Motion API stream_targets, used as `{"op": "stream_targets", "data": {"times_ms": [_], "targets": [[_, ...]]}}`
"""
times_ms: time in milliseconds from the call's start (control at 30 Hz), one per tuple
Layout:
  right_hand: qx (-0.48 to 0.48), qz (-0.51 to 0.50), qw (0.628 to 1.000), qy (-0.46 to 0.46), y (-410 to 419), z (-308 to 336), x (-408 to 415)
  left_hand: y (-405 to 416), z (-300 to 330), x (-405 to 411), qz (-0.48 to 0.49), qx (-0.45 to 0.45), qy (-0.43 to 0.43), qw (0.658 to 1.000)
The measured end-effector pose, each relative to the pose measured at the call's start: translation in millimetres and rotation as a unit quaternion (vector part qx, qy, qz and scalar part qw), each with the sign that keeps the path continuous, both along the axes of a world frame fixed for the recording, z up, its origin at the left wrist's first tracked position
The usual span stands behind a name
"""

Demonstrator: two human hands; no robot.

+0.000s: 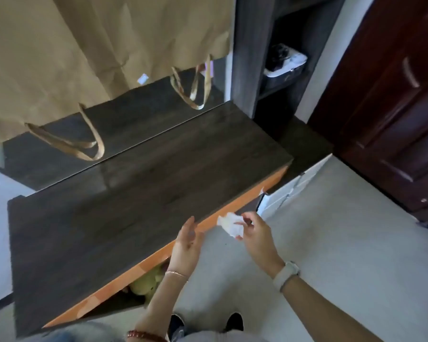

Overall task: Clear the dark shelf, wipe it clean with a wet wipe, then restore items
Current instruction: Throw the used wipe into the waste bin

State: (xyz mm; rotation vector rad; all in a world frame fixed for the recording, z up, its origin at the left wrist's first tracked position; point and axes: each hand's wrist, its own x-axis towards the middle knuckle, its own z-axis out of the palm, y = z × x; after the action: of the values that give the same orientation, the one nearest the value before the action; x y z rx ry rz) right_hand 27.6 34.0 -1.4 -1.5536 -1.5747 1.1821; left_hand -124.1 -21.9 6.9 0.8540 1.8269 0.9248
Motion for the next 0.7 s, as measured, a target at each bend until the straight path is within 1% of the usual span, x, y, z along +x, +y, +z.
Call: {"op": "stream_targets", "data": {"times_ms": [33,100,133,200,300,367,500,567,700], "targets": [[0.010,-0.026,1.000,-0.003,-4.4,4.2,14.5,12.0,2.4,20.6,-0.008,-0.016,-0.064,0.998],[0.026,-0.053,0.997,-0.047,-7.6,9.7,47.3,34.9,9.2,66.1,-0.021,-0.043,-0.175,0.983],[0.035,-0.056,0.996,-0.062,-6.4,13.8,60.9,43.7,9.9,83.8,-0.029,-0.048,-0.199,0.978],[0.059,-0.066,0.992,-0.091,-0.4,18.4,90.6,60.2,11.3,117.6,-0.075,-0.048,-0.211,0.973],[0.069,-0.128,0.984,-0.107,9.7,22.6,141.9,85.4,12.1,166.4,-0.164,-0.049,-0.205,0.964],[0.068,-0.174,0.977,-0.103,14.6,26.7,176.6,105.5,14.3,201.5,-0.212,-0.052,-0.171,0.961],[0.056,-0.281,0.953,-0.096,24.6,20.2,245.7,149.4,15.1,270.8,-0.248,-0.031,-0.065,0.966],[0.033,-0.313,0.945,-0.093,31.5,16.0,278.1,173.4,16.2,301.0,-0.247,-0.013,-0.027,0.969],[-0.016,-0.339,0.926,-0.167,48.1,2.6,346.6,229.4,11.2,370.8,-0.290,-0.015,-0.029,0.957]]}}
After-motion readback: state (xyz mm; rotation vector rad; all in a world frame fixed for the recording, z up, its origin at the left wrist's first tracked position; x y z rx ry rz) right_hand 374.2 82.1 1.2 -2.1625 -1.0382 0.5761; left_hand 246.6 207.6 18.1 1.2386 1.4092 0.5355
